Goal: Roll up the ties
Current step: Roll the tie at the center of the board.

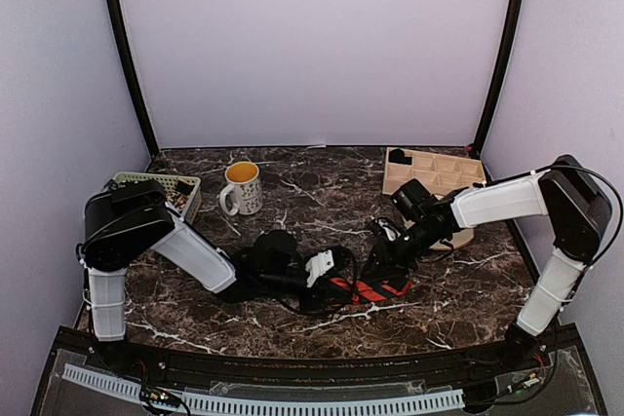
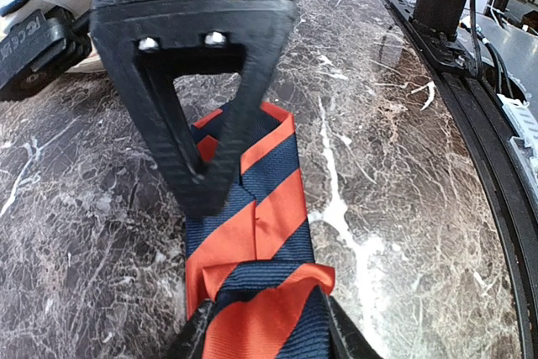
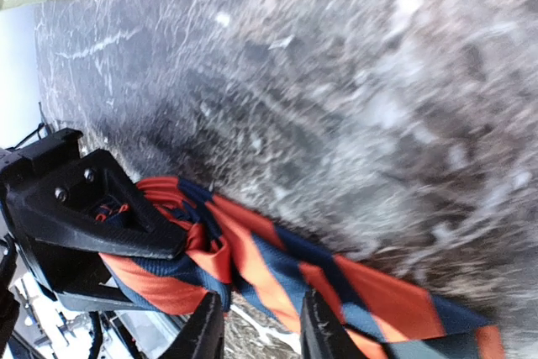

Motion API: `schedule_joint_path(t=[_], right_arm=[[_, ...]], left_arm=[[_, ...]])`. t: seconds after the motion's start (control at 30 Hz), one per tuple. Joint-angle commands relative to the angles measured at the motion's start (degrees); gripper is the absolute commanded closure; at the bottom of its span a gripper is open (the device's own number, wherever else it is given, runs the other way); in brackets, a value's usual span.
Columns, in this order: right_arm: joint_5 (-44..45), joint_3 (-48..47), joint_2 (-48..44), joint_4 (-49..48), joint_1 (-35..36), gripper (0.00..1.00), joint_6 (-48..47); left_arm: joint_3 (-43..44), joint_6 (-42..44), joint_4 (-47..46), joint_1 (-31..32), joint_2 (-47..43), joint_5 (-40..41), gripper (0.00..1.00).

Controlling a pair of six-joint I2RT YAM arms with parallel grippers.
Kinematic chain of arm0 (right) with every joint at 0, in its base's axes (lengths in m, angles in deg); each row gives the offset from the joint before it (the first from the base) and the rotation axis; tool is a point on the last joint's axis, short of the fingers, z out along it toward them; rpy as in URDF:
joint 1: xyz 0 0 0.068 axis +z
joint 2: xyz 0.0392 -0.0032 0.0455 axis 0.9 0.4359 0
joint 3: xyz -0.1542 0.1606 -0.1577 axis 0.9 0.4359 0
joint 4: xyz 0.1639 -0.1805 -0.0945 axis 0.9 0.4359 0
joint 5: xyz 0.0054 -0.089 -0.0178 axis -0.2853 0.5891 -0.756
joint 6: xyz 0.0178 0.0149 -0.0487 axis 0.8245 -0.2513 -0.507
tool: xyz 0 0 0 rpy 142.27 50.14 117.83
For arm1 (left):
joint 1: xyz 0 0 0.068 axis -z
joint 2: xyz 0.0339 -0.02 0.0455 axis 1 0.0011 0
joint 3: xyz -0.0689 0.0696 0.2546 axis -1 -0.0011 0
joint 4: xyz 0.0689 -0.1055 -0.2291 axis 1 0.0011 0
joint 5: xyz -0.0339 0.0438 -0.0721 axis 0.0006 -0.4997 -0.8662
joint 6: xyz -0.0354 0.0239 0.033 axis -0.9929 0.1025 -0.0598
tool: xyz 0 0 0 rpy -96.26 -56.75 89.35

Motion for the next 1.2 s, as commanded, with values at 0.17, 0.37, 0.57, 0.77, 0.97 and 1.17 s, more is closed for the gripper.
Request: schedule_joint_path(t=[0.17,0.37,0.57,0.77,0.97,1.17], right_arm=[[4.89,-5.3,2.46,5.76,-1.18,0.67,-1.98],[5.36,-6.49,4.71,8.34,-0.99,0.66,-3.16],[7.7,-5.47,4.17,10.12,-0.91,0.61,-3.78],[2.86,-6.12,4.29,7.78,0.59,0.8,-3.38],[1.13,-5.64,4.95,6.23,1.09,0.88,-2.57],[2.9,-5.65,6.51,7.88,1.09,0.69,-2.83]], left_arm=[[-3.23,-0.16,6.72,0.17,1.81,0.37,0.69],[-3.16,-0.03,6.74,0.19,1.76,0.36,0.69],[-2.89,-0.03,6.51,0.19,1.81,0.18,0.69],[-2.76,-0.04,6.5,0.15,1.82,0.13,0.69],[-2.64,-0.12,6.72,0.19,1.81,0.18,0.69],[-2.46,-0.06,6.94,0.19,1.9,0.18,0.69]])
